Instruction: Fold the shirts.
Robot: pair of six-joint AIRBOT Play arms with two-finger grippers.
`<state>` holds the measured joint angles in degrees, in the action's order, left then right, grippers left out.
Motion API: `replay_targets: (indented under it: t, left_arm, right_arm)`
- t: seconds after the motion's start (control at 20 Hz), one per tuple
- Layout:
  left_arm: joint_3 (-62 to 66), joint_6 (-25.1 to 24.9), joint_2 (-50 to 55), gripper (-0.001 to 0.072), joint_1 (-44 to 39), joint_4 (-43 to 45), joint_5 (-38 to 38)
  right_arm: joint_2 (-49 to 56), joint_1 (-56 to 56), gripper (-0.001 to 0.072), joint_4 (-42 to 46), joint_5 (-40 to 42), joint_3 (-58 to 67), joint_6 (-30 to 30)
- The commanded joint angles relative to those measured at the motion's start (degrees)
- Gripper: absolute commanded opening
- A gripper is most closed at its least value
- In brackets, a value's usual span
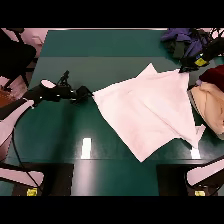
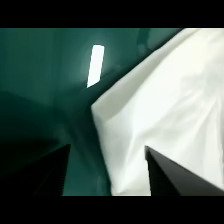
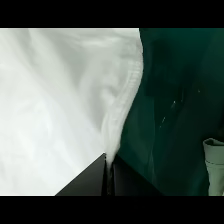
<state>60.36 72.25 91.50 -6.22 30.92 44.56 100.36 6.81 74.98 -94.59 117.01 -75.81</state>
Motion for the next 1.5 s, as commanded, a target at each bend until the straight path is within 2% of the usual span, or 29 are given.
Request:
replay_targets:
  t: [0.0,0.1,0.15,0.2,0.25,0.45,0.6,0.75,0.9,1.1,1.3,1.45]
  left_arm:
    - [2.86,-3.72,4.20,0.0579,-2.75,-6.60,-3.72]
    - [5.68,-3.67,5.64,0.0561,-4.20,-7.04,-5.84]
    - [7.30,-3.74,6.10,0.0386,-4.96,-7.02,-6.56]
    - [8.63,-3.91,6.16,0.0135,-5.60,-6.95,-6.99]
    - [10.32,-5.29,6.16,0.0025,-5.57,-7.17,-6.40]
    - [20.85,-4.98,3.26,0.0022,-2.08,-3.74,-0.37]
    - [29.16,0.44,-3.93,0.0022,1.75,6.86,1.16]
    - [39.08,4.42,-9.51,0.0022,2.62,16.61,10.93]
    - [41.86,5.20,-9.62,0.0022,-3.87,17.90,17.92]
    - [35.12,8.48,-6.12,0.0023,-17.88,27.08,25.22]
    - [21.33,12.46,-4.96,0.0023,-28.92,35.45,23.89]
    - [19.26,14.78,-5.40,0.0028,-28.94,37.20,23.15]
  right_arm:
    - [-0.31,0.00,0.0020,0.07,-0.13,0.02,-0.11]
    - [-0.31,0.00,0.0020,0.02,-0.15,0.02,-0.11]
    - [-0.31,0.00,0.0020,0.02,-0.15,0.02,-0.11]
    - [-0.33,0.00,0.0020,-0.04,-0.17,0.02,-0.11]
    - [-0.35,0.00,0.0020,-0.35,-0.17,0.02,-0.11]
    - [-1.25,-0.31,0.0020,-0.48,-0.17,0.02,-0.57]
    - [-2.89,-2.60,0.0021,-0.46,0.63,0.02,-0.70]
    - [-4.22,-5.16,0.0020,-0.39,1.49,0.02,-0.72]
    - [-4.50,-5.84,0.0021,-0.31,0.90,0.02,-1.27]
    - [-5.25,-4.57,0.0020,0.15,-0.11,0.02,-2.38]
    - [-8.81,-1.99,0.0020,0.22,0.04,0.02,-2.43]
    - [-11.39,1.73,0.0020,0.07,0.13,0.02,-2.73]
